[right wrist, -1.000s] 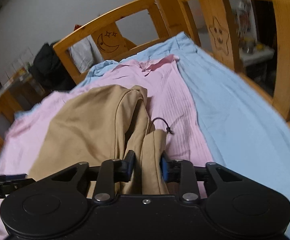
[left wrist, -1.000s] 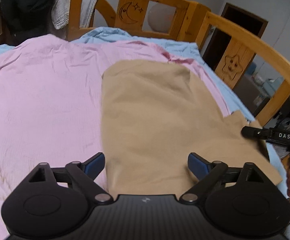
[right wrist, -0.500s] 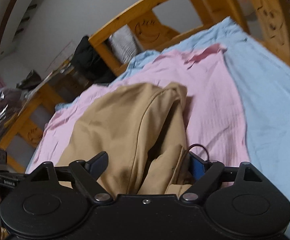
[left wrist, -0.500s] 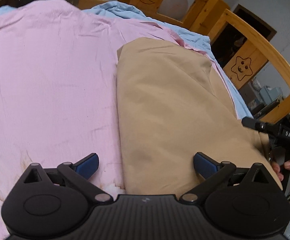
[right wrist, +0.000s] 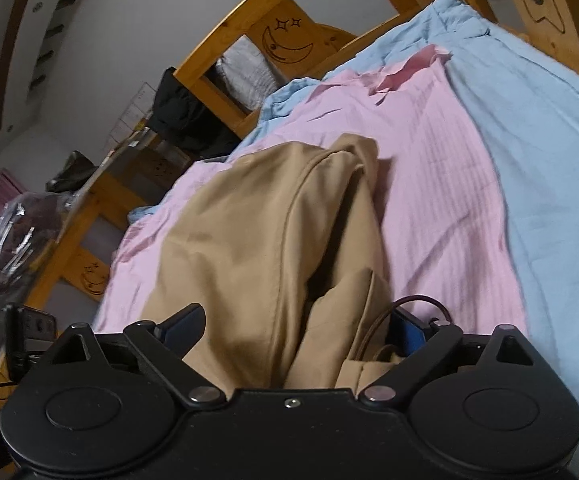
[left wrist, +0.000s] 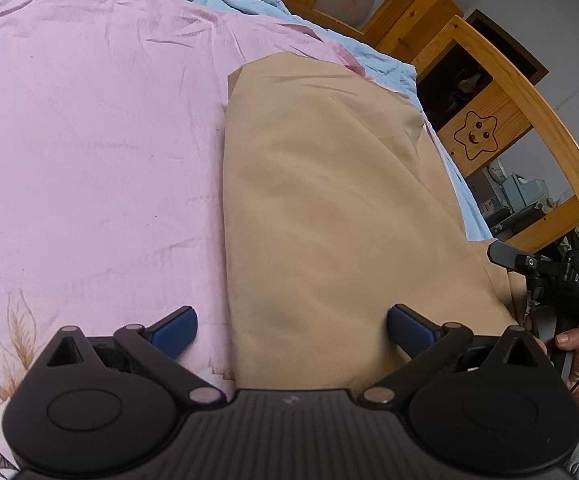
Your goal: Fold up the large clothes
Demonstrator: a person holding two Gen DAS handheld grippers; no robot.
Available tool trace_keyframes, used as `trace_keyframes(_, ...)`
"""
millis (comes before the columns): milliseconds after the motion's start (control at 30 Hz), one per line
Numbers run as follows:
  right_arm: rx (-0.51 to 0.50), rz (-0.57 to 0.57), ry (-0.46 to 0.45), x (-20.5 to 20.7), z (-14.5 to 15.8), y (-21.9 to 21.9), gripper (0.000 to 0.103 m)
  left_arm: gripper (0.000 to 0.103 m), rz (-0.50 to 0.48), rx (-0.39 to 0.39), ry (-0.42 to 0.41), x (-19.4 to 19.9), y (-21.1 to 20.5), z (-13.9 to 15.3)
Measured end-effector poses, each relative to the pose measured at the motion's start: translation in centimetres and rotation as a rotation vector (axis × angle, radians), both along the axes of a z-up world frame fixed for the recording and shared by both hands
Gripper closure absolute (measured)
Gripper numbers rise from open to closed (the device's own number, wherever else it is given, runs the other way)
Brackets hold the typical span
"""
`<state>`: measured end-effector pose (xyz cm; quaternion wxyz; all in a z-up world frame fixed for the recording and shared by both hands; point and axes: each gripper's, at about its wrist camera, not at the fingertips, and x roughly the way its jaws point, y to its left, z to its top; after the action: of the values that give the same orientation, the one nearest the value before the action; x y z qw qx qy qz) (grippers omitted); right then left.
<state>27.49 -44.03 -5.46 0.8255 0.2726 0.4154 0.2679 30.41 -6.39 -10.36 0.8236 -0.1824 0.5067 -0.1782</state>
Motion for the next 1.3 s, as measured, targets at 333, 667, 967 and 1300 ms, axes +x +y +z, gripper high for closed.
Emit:
trace_keyframes(333,-0.014,-0.021,0.040,0.2,-0.8,0.3,0.008,0.000,-0.027,0.066,-0.018,0.5,-1.4,0.6)
trace_keyframes(667,-0.051,-0.008,0.029,0.0,-1.1,0.9,0.008,0.000,-0.102,0.165,-0.078,-0.2,-3.8,1.5)
trace_keyframes(967,-0.088,0.004,0.011,-0.1,-1.0,1.2,0.010,0.000,-0.102,0.142,-0.046,0.1,-3.3,1.0)
trace_keyframes(1300,-0.159,0.042,-0.028,-0.3,-0.6,2.1,0.010,0.000,-0.081,0.049,0.044,0.9,-2.1,-0.7)
